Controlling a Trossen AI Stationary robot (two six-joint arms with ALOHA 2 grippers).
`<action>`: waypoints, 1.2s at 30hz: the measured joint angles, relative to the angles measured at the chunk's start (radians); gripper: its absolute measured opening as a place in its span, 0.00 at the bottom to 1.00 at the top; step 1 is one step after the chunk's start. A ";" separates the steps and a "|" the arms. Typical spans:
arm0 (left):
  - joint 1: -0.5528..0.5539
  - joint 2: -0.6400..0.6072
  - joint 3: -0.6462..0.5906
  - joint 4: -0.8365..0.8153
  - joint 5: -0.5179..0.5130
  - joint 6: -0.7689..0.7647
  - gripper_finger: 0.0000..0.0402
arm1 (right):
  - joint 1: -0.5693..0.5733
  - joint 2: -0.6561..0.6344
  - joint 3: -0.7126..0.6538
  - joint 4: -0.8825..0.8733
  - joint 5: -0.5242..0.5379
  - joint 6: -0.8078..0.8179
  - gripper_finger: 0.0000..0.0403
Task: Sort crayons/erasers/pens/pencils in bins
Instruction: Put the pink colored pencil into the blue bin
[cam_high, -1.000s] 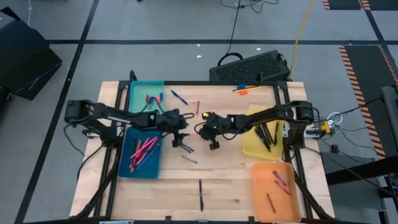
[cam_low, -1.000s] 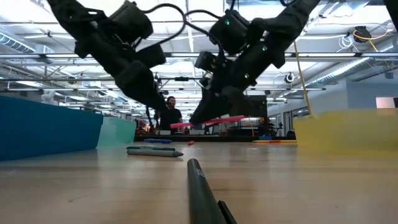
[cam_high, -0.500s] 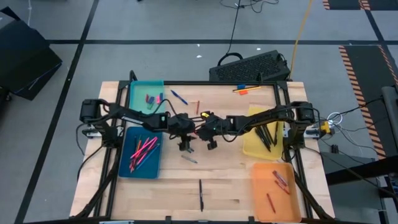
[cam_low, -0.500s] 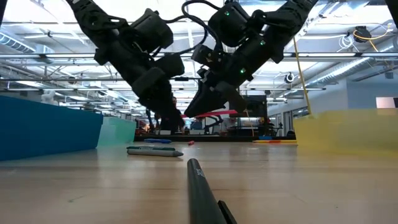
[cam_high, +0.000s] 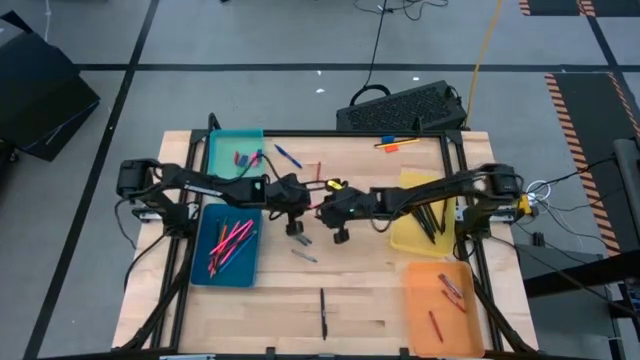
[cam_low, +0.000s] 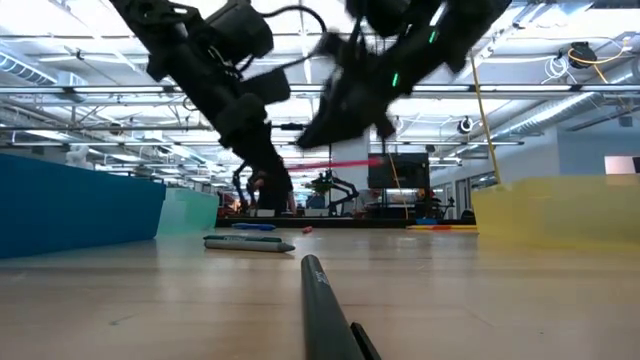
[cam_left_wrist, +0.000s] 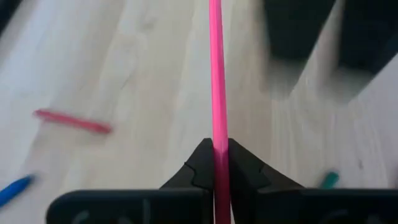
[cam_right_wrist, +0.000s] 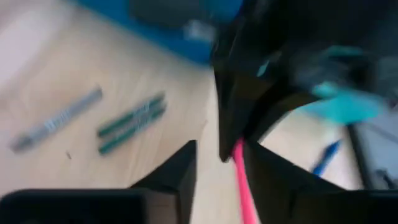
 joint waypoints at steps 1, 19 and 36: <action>0.008 -0.025 0.000 -0.036 -0.004 0.015 0.05 | 0.003 -0.036 0.000 -0.003 0.000 -0.003 0.34; -0.010 -0.392 0.462 -1.365 -0.100 -0.593 0.05 | -0.197 -0.480 0.000 -0.012 0.137 0.164 0.53; -0.561 -0.335 0.179 -1.218 0.131 -1.331 0.06 | -0.266 -0.431 0.000 -0.420 0.157 0.477 0.52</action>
